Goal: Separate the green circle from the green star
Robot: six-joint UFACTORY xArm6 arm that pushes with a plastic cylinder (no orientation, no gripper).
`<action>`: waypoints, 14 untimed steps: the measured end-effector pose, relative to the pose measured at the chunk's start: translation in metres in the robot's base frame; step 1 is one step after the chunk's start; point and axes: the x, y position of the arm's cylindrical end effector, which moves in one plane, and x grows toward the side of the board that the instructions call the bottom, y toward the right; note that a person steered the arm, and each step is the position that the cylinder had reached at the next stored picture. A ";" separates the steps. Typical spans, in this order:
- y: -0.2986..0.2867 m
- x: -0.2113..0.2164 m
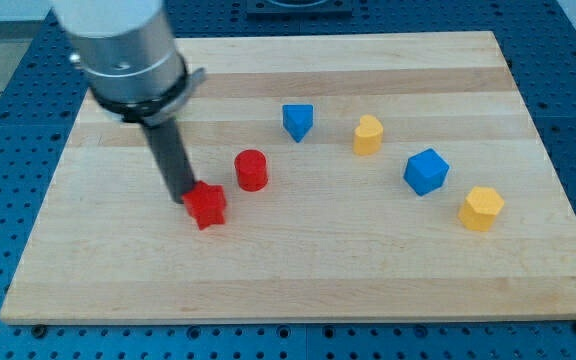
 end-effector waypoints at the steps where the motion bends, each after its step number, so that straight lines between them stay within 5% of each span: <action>1: 0.014 0.010; 3: -0.020 0.015; 4: -0.094 0.013; 7: -0.025 -0.063; 10: -0.063 -0.141; 14: -0.091 -0.104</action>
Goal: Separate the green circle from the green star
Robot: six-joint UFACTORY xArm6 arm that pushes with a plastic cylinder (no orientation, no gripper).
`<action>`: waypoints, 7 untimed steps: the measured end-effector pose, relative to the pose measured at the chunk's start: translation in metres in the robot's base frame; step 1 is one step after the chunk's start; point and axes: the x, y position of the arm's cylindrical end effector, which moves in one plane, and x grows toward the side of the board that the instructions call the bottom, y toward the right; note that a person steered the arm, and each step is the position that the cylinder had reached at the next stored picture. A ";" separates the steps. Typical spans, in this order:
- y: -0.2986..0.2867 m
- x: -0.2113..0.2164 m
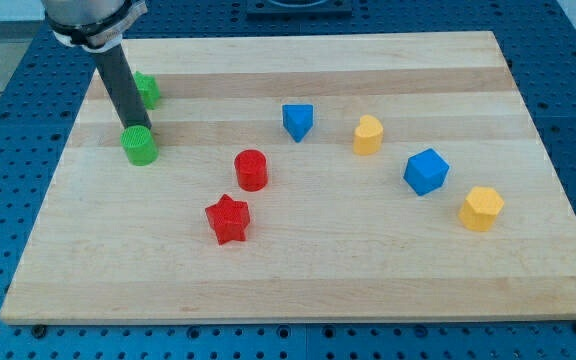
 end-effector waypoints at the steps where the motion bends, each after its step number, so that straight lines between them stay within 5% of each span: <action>1: 0.000 0.012; 4: 0.005 0.057; 7: 0.008 0.165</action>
